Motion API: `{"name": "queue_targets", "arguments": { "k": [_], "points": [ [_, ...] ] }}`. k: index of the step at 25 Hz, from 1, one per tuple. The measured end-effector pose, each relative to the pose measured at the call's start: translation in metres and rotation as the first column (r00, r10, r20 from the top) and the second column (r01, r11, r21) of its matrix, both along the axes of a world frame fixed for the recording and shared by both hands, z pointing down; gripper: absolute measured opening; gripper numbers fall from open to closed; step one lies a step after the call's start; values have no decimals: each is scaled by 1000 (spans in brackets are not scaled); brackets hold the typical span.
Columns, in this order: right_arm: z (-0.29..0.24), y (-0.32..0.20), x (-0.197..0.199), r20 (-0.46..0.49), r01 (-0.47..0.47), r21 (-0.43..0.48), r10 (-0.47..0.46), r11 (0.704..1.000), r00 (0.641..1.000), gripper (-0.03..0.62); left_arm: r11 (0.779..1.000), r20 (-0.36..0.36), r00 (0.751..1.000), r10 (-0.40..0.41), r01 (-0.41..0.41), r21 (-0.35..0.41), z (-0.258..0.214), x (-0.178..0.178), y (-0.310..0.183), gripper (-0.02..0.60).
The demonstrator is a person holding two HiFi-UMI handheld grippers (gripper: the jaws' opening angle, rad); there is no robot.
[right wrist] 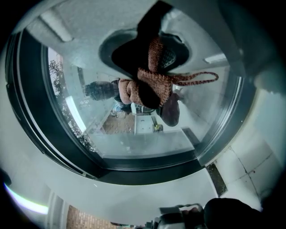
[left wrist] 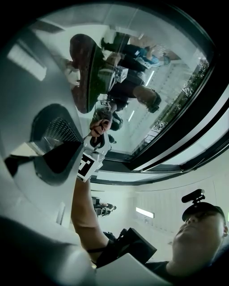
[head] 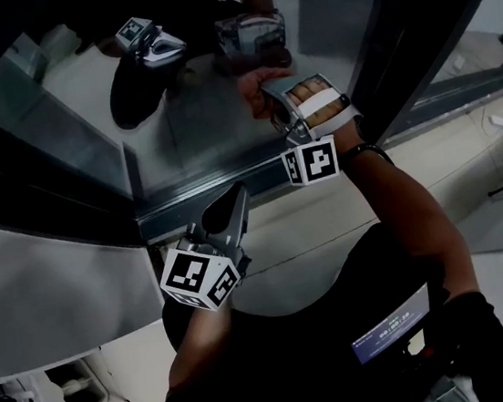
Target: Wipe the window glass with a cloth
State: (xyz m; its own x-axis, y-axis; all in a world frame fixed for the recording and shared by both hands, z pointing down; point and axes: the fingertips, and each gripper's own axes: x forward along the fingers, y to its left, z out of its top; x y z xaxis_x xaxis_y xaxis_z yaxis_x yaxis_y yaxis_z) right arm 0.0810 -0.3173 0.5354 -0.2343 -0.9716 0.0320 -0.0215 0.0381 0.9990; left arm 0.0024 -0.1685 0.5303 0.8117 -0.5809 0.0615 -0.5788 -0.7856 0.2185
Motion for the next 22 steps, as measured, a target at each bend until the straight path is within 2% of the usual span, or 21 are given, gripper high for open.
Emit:
{"name": "queue_targets", "arguments": {
  "k": [6,8,11,13,17,22],
  "points": [
    [0,4,-4,5,14,-44,-14,999,1000,43,999,34,999,-4,2,40,-4,-1,3,17],
    [3,5,-6,6,20,-83,-19,996,1000,42,999,30,1000,-2,0,45,-2,-1,2,17],
    [-8,16,-8,44,38,-119,-33,992,998,41,999,33,999,4,-5,47,2,0,2,17],
    [-35,27,-5,88,45,-84,-38,995,995,42,999,38,999,7,-8,46,4,0,0,17],
    [-105,44,10,139,30,48,-36,998,990,42,999,44,999,16,-18,39,6,2,0,17],
    [-196,37,41,112,-41,255,13,966,994,43,999,41,999,17,-19,43,2,4,-1,17]
  ]
}}
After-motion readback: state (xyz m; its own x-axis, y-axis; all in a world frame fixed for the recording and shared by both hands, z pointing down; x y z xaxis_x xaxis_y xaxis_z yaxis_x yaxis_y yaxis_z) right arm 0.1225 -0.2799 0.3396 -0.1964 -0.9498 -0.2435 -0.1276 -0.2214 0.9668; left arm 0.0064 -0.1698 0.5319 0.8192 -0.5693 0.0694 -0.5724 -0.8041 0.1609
